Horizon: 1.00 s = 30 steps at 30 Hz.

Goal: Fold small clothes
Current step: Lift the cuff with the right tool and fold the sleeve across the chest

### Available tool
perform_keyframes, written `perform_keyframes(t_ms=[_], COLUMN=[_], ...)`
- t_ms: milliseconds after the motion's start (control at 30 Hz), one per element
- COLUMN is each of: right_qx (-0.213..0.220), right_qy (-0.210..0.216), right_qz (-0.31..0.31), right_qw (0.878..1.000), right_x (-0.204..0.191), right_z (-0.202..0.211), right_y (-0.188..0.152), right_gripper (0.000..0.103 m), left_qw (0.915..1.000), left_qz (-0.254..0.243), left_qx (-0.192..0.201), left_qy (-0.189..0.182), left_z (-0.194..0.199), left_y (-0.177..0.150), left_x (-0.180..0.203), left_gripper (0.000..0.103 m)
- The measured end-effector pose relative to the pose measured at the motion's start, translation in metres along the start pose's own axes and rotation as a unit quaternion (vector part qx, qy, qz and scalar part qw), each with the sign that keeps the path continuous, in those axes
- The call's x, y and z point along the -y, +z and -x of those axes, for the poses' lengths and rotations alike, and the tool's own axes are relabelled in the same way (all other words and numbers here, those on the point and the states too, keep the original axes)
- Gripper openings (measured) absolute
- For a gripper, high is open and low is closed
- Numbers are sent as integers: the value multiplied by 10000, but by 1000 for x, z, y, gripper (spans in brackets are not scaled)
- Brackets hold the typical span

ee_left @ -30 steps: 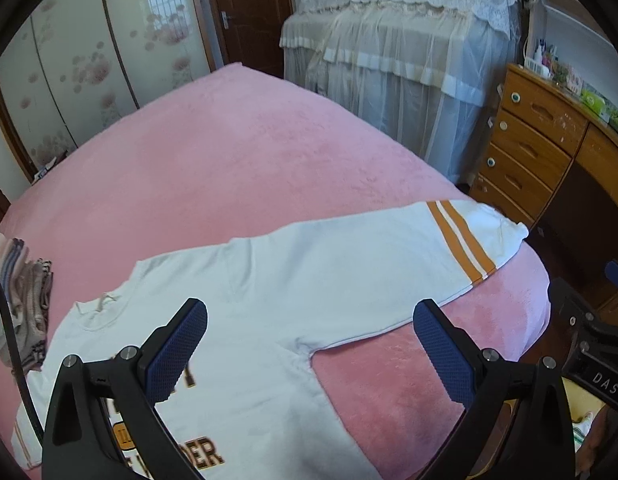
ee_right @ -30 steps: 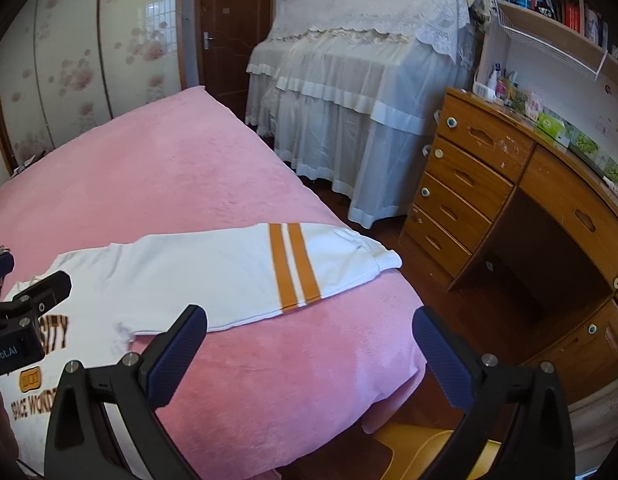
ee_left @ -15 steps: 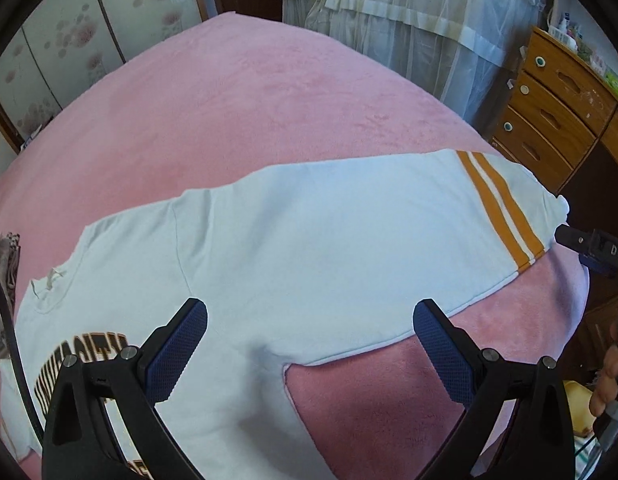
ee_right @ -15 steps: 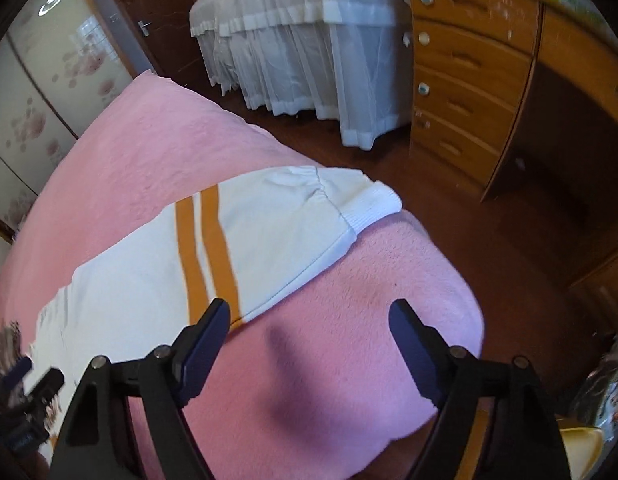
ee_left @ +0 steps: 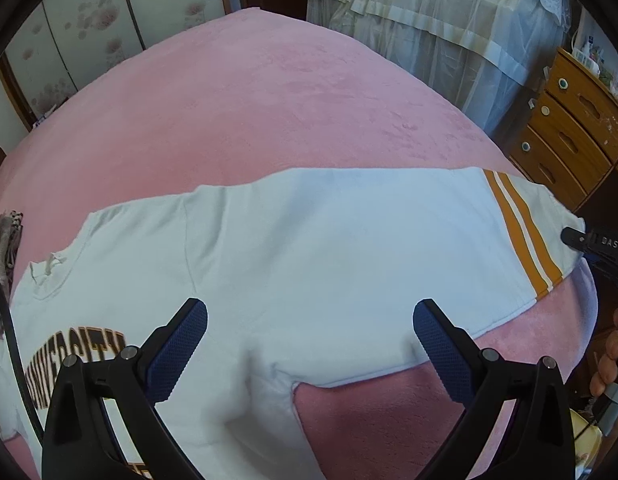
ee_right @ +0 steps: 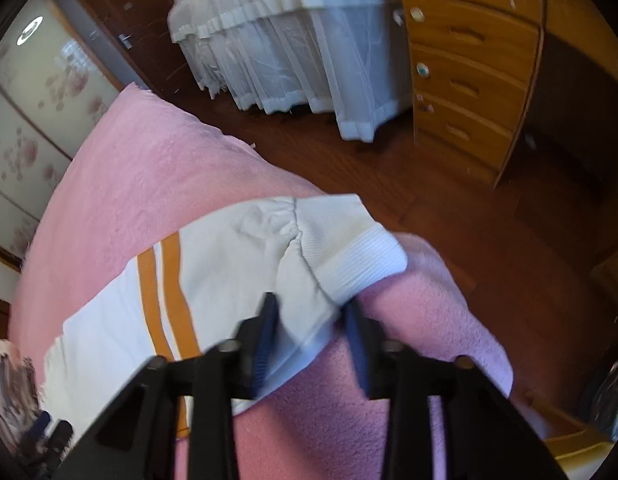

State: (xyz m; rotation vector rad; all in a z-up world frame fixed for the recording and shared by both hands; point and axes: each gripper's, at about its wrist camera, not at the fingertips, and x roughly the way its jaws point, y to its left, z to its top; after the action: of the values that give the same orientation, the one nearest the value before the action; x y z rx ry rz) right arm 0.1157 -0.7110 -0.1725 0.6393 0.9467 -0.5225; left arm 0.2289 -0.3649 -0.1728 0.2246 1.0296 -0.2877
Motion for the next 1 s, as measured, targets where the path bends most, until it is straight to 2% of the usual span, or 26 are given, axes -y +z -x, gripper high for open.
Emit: perform_keyframes(t_ms=[100,300,400,533,633,767,900,1000], right_qx=[290,519,552,484,351,93,-76,-122], right_qy=[-15,687,1030,1389,1535,1519,1246,1235], right_qz=[412,1176,1660,2402,2955,3387,3798,4132], right_qw=[9987,9893,9792,9595,9423,9285,9166,9021], right_x=[-20,-76,-112,-168,-213,-255,-286,-291], right_z=[21,71,93,110,104,79,51,45], right_y=[-5,-23,-44,-88,-127,-170,-213,-242], right_gripper=[14,13,13,13,13,13,13,20], left_qw=[9999,9992,9988,9977,9953,9906,9886,9884], left_qz=[24,189,281,507,882,1288,1372,1422], left_qx=[123,326,378,346,244,74,-151,-249], left_qy=[105,103,146,293,321,450,595,465], left_z=[11,51,72,93,102,101,91,81], left_y=[3,4,-5,-24,-46,-79,-106,-115], left_x=[-5,-29,-54,-104,-151,-205,-230,-237], left_gripper=[102,102,102,102,102,102,102,102])
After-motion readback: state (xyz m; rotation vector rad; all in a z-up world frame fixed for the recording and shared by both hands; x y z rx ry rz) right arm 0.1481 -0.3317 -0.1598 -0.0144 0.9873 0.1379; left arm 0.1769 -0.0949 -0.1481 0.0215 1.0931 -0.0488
